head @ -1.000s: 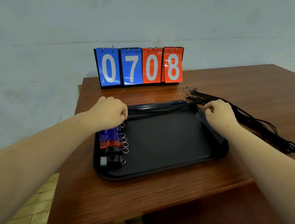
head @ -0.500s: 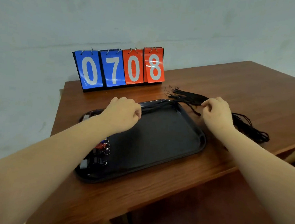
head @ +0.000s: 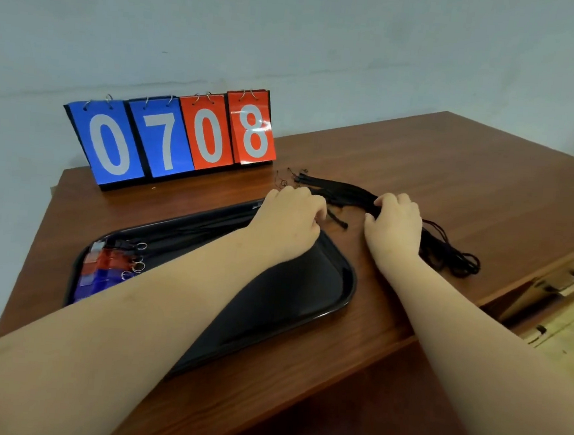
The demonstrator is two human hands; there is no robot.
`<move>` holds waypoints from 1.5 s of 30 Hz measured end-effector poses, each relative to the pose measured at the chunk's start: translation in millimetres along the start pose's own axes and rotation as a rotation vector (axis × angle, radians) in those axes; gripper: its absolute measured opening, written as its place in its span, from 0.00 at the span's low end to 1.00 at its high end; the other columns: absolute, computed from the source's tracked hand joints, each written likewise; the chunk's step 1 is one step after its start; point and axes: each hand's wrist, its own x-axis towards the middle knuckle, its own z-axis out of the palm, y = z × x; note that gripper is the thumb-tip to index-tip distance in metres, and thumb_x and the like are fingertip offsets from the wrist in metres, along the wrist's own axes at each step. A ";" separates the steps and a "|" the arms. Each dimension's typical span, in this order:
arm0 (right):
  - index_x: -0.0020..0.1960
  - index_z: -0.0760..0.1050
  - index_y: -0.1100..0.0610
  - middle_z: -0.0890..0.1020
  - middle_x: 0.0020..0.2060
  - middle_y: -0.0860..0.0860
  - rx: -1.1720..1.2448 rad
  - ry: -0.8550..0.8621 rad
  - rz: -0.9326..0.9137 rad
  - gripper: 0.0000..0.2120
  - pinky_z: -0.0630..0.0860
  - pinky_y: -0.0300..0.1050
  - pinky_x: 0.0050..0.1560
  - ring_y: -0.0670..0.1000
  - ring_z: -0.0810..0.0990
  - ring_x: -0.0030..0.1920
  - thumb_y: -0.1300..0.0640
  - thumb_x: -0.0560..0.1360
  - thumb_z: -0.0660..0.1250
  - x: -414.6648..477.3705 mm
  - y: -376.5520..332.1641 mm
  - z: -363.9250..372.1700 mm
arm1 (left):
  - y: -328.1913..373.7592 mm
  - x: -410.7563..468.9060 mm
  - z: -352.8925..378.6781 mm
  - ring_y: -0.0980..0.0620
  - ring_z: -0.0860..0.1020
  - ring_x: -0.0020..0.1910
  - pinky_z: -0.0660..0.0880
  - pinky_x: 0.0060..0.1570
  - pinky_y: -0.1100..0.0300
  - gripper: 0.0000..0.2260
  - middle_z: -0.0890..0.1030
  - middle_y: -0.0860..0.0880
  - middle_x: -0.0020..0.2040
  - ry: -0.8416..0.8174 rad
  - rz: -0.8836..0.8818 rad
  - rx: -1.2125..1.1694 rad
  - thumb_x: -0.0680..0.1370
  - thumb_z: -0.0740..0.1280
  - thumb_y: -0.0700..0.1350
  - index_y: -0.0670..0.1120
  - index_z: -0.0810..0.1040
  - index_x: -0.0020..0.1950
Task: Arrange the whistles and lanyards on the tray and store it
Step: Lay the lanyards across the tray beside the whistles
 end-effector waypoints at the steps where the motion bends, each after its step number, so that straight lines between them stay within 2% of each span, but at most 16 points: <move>1: 0.62 0.75 0.57 0.75 0.59 0.55 -0.013 0.003 -0.007 0.13 0.71 0.52 0.61 0.58 0.71 0.60 0.52 0.80 0.65 2.1 0.1 1.4 | -0.5 6.0 1.0 0.48 0.74 0.59 0.71 0.61 0.50 0.11 0.77 0.49 0.59 0.024 -0.005 0.010 0.80 0.62 0.44 0.52 0.78 0.60; 5: 0.58 0.78 0.57 0.74 0.57 0.55 -0.065 0.014 -0.053 0.12 0.71 0.52 0.61 0.57 0.71 0.58 0.50 0.80 0.64 8.8 0.1 6.3 | -4.5 30.6 4.9 0.47 0.73 0.59 0.71 0.58 0.52 0.12 0.76 0.48 0.60 0.098 -0.066 0.019 0.80 0.63 0.44 0.51 0.76 0.63; 9: 0.55 0.80 0.57 0.74 0.55 0.54 -0.116 0.023 -0.095 0.12 0.70 0.51 0.58 0.56 0.72 0.56 0.50 0.80 0.63 15.1 -0.1 10.0 | -6.3 52.3 11.2 0.46 0.72 0.59 0.69 0.56 0.54 0.13 0.76 0.47 0.60 0.099 -0.115 0.014 0.80 0.63 0.43 0.51 0.75 0.64; 18: 0.52 0.78 0.58 0.76 0.53 0.55 -0.151 0.039 -0.009 0.12 0.70 0.50 0.56 0.56 0.72 0.55 0.51 0.81 0.61 22.9 1.0 15.9 | 5.8 72.2 37.9 0.45 0.71 0.62 0.67 0.60 0.51 0.14 0.75 0.47 0.62 0.101 -0.070 0.050 0.80 0.62 0.43 0.51 0.73 0.65; 23: 0.52 0.75 0.59 0.76 0.52 0.54 -0.044 0.136 -0.004 0.11 0.71 0.50 0.56 0.56 0.73 0.54 0.53 0.81 0.60 23.0 2.5 18.6 | 14.4 78.8 52.7 0.45 0.72 0.58 0.67 0.57 0.52 0.13 0.76 0.48 0.59 0.193 0.004 0.070 0.79 0.63 0.41 0.50 0.73 0.64; 27: 0.50 0.71 0.58 0.77 0.45 0.52 0.091 0.215 -0.038 0.07 0.72 0.49 0.52 0.54 0.75 0.47 0.55 0.82 0.58 20.5 1.3 14.1 | 22.8 84.7 57.6 0.46 0.74 0.51 0.75 0.51 0.51 0.13 0.74 0.47 0.55 0.239 0.036 -0.035 0.78 0.65 0.38 0.48 0.71 0.61; 30: 0.50 0.70 0.58 0.78 0.41 0.51 0.195 0.205 -0.101 0.07 0.72 0.49 0.49 0.52 0.74 0.40 0.56 0.83 0.58 16.1 -1.1 9.2 | 27.4 87.9 55.7 0.47 0.75 0.47 0.79 0.47 0.49 0.18 0.67 0.46 0.59 0.216 -0.004 -0.220 0.79 0.64 0.37 0.49 0.66 0.67; 33: 0.50 0.68 0.57 0.78 0.39 0.50 0.243 0.155 -0.167 0.06 0.71 0.50 0.44 0.52 0.73 0.36 0.56 0.83 0.57 13.2 -3.1 7.8 | 31.2 93.7 52.3 0.48 0.76 0.51 0.77 0.53 0.51 0.19 0.68 0.46 0.64 0.198 0.021 -0.274 0.81 0.61 0.37 0.46 0.66 0.71; 35: 0.49 0.64 0.55 0.77 0.38 0.50 0.293 0.109 -0.153 0.06 0.72 0.51 0.38 0.53 0.75 0.35 0.54 0.84 0.56 12.5 -2.9 7.5 | 32.2 99.8 50.8 0.48 0.75 0.54 0.75 0.56 0.52 0.16 0.72 0.45 0.63 0.194 0.022 -0.284 0.81 0.59 0.36 0.45 0.69 0.69; 37: 0.50 0.64 0.54 0.77 0.39 0.51 0.339 0.095 -0.127 0.06 0.75 0.54 0.35 0.53 0.76 0.35 0.53 0.84 0.55 11.5 -3.1 5.4 | 30.8 105.7 49.6 0.48 0.75 0.54 0.73 0.55 0.53 0.11 0.76 0.46 0.57 0.215 0.012 -0.277 0.81 0.58 0.36 0.43 0.73 0.62; 40: 0.51 0.65 0.54 0.77 0.41 0.50 0.382 0.107 -0.125 0.06 0.77 0.54 0.37 0.52 0.76 0.36 0.53 0.84 0.56 10.3 -2.2 4.0 | 24.7 109.3 48.8 0.48 0.74 0.52 0.72 0.52 0.55 0.08 0.76 0.47 0.53 0.253 0.036 -0.210 0.81 0.59 0.37 0.44 0.75 0.56; 45: 0.59 0.69 0.55 0.75 0.46 0.46 0.365 0.126 -0.166 0.08 0.77 0.49 0.39 0.50 0.77 0.40 0.54 0.82 0.60 9.0 -1.6 2.4 | 14.0 105.1 40.2 0.49 0.74 0.51 0.75 0.53 0.51 0.08 0.77 0.48 0.52 0.268 0.053 -0.129 0.80 0.59 0.37 0.46 0.74 0.56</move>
